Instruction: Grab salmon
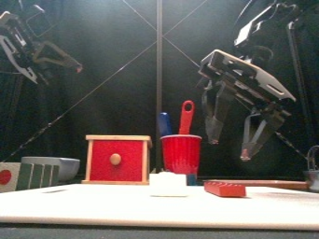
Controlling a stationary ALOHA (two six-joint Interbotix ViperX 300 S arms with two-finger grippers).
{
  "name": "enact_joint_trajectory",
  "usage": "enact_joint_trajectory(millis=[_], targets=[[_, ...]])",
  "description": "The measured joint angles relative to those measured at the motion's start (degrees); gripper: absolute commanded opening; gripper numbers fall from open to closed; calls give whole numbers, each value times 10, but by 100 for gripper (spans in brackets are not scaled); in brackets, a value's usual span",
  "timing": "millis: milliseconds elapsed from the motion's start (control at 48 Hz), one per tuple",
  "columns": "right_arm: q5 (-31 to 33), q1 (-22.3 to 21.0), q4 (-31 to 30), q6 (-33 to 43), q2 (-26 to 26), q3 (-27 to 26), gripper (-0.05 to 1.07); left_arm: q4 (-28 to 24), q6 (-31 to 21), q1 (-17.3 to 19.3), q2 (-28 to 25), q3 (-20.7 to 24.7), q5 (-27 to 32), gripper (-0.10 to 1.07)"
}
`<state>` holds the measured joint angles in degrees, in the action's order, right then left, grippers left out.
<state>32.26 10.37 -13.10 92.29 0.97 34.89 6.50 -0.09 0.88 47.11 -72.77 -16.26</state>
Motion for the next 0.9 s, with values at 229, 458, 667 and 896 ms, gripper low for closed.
enact_joint_trajectory(millis=[229,458,667,896], targets=[[42,23,-67,107,-46,-51,91,1,0,14,1,-11,3,27],[82,27,-57,121,-91,-90,90,1,0,20,0,-14,8,27],[92,32,-33,123,-123,-115,90,0,0,21,1,-13,15,27],[102,33,-24,123,-153,-135,80,0,1,21,1,-13,17,27]])
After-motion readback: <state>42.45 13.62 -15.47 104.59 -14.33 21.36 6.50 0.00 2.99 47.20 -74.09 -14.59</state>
